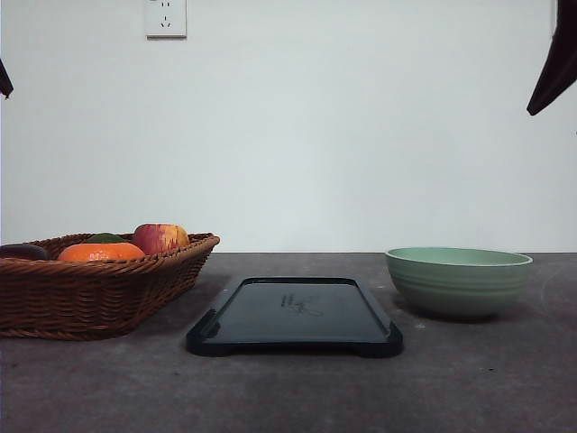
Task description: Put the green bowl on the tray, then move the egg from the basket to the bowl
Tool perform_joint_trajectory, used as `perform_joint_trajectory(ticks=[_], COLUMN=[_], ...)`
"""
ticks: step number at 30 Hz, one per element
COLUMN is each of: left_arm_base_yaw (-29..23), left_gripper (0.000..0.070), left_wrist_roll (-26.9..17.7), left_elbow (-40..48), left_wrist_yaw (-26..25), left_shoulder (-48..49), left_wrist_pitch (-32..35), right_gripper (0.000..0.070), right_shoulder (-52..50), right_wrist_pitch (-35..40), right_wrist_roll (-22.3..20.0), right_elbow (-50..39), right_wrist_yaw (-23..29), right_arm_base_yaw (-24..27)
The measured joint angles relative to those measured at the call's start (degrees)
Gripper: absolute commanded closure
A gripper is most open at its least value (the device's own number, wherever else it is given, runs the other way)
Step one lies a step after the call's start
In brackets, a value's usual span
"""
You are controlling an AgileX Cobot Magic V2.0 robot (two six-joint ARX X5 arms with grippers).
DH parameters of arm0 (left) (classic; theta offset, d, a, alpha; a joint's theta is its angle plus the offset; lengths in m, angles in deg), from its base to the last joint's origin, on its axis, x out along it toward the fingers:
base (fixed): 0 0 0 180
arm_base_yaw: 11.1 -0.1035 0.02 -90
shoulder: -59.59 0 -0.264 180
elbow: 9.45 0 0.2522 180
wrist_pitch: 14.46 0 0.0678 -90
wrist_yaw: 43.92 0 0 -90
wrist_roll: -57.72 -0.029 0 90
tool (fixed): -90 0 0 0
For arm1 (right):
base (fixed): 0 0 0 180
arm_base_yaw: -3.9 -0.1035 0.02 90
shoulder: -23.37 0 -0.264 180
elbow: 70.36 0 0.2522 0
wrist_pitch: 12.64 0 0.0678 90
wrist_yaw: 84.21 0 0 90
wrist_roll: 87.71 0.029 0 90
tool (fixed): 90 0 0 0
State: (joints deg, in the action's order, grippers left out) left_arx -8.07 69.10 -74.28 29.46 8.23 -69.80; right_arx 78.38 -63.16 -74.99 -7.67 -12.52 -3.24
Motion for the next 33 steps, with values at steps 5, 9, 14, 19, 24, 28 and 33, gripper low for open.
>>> perform_joint_trajectory(ticks=[5,9,14,19,24,28,33], left_arm_base_yaw=[0.0,0.0,0.0,0.0,0.0,0.0,0.0], left_gripper=[0.0348,0.0349,0.0349,0.0349,0.0349,0.0349,0.0349], left_wrist_roll=[0.01,0.11,0.2,0.2,0.2,0.2,0.21], left_elbow=[0.0,0.0,0.0,0.0,0.0,0.0,0.0], left_wrist_yaw=[0.0,0.0,0.0,0.0,0.0,-0.02,-0.02], left_shoulder=[0.0,0.0,0.0,0.0,0.0,0.0,0.0], left_wrist_pitch=[0.0,0.01,0.02,0.07,0.2,0.24,0.26], right_gripper=[0.0353,0.0353,0.0354,0.0355,0.0355,0.0355,0.0364], right_shoulder=[8.64,15.42,22.67,28.26,32.75,35.98,39.12], right_wrist_pitch=[-5.72,-6.97,-6.9,-6.24,-5.85,-4.99,-4.05], right_wrist_roll=[-0.01,-0.06,-0.35,-0.72,-1.56,-2.08,-2.31], right_elbow=[8.29,13.73,17.93,18.62,18.63,18.64,18.64], right_wrist_yaw=[1.98,2.06,2.93,4.64,5.04,6.42,7.64], right_arm_base_yaw=[0.0,0.0,0.0,0.0,0.0,0.0,0.02])
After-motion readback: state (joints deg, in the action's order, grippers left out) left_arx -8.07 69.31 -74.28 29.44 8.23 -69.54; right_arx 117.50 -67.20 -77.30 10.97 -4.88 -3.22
